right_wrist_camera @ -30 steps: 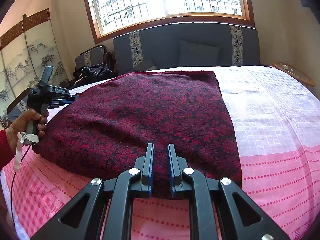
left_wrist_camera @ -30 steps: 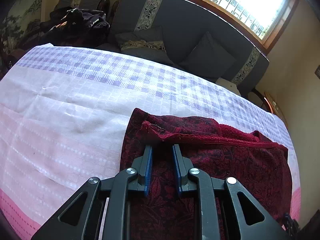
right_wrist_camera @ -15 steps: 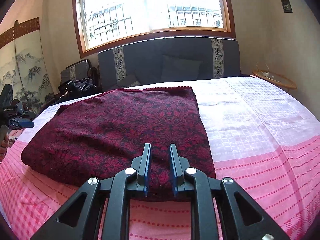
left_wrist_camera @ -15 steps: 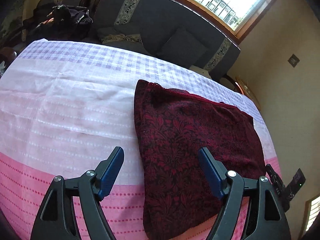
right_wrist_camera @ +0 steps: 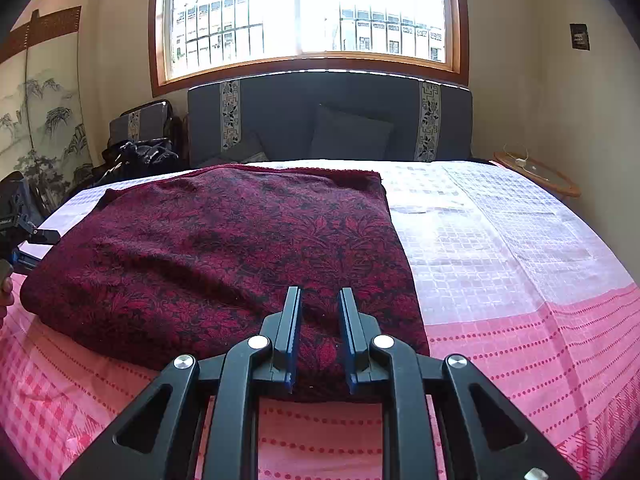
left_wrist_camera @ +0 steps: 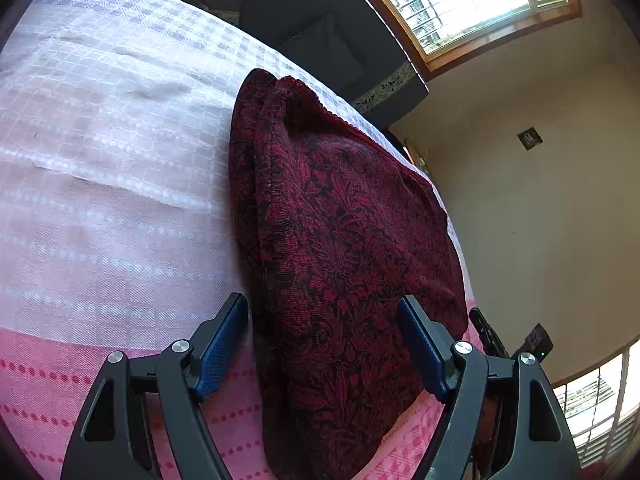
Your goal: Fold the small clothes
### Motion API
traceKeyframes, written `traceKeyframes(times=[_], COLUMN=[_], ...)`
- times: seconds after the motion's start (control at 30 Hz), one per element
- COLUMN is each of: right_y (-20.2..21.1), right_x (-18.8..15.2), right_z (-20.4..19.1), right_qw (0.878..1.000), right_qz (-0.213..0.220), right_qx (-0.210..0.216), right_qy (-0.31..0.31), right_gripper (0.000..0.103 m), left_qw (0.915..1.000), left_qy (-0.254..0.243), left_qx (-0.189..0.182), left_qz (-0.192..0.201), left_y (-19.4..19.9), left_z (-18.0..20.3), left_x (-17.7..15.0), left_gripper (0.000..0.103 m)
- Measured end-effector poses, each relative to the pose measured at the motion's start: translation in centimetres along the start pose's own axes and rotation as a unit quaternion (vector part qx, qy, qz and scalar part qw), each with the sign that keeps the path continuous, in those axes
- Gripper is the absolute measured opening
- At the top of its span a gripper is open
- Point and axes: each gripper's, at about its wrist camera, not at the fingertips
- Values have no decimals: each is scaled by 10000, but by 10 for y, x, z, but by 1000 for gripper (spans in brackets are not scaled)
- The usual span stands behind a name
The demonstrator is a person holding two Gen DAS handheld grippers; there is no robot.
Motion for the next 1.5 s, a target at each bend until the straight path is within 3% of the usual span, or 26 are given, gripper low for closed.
traceKeyframes(times=[0.17, 0.3, 0.4, 0.47, 0.53, 0.63, 0.7, 0.77, 0.87, 1.0, 1.37, 1.5], right_y=[1, 0, -1, 0, -1, -2, -1, -2, -3, -3, 6, 8], right_x=[-1, -2, -3, -3, -3, -3, -3, -3, -2, -2, -2, -2], right_z=[-2, -9, -12, -11, -11, -12, -13, -13, -10, -8, -1, 0], right_qw=[10000, 9997, 9995, 9995, 9994, 9993, 9993, 9994, 9996, 9997, 9995, 9990], right_qz=[32, -2, -15, 2, -24, -46, -24, -32, -82, -88, 46, 103], right_qx=[-66, -132, -196, -233, -244, -264, -251, -215, -169, -88, 302, 433], right_qy=[58, 191, 243, 235, 234, 267, 285, 283, 228, 189, -2, -42], right_gripper=[18, 19, 20, 21, 21, 21, 21, 22, 24, 25, 31, 31], left_qw=[9986, 9975, 9979, 9985, 9993, 9996, 9976, 9899, 9635, 9350, 8868, 8799], left_qy=[-426, -472, -504, -529, -349, -143, -325, -686, -1437, -1891, -2290, -2337], left_qx=[-263, -517, -346, -49, 140, 202, 590, 1230, 2260, 2999, 4014, 4135], left_qz=[-182, 61, 233, 150, 91, 119, 133, 133, 63, 56, 88, 130], left_y=[-19, -25, -31, -36, -42, -43, -43, -47, -57, -65, -73, -71], left_z=[15, 16, 18, 23, 19, 15, 25, 47, 88, 125, 168, 182], left_x=[7, 12, 13, 12, 12, 10, 7, 5, 0, -4, -7, -6], left_gripper=[77, 77, 77, 69, 47, 36, 33, 33, 32, 28, 25, 24])
Point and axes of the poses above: each gripper's, at about its wrist camera, not at the fingertips, and y roughly against the way its jaws point, z to its right, x to its top, and after that the axes turned 10 degrees about -y, right-handed
